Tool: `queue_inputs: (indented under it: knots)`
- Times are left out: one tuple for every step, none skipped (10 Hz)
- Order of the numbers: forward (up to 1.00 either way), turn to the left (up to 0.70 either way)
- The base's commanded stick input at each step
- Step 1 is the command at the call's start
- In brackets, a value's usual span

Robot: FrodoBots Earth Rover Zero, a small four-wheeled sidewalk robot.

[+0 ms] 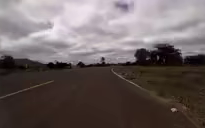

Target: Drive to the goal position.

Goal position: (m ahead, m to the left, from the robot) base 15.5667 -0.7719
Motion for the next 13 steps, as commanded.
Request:
queue_inputs:
  knots:
    - [0.60,0.00]
    - [0.60,0.00]
    - [0.60,0.00]
    - [0.60,0.00]
    - [0.60,0.00]
    - [0.60,0.00]
    - [0.60,-0.06]
    - [0.60,-0.14]
    - [0.60,-0.15]
    - [0.60,-0.15]
    - [0.60,-0.15]
    - [0.60,-0.15]
    - [0.60,-0.15]
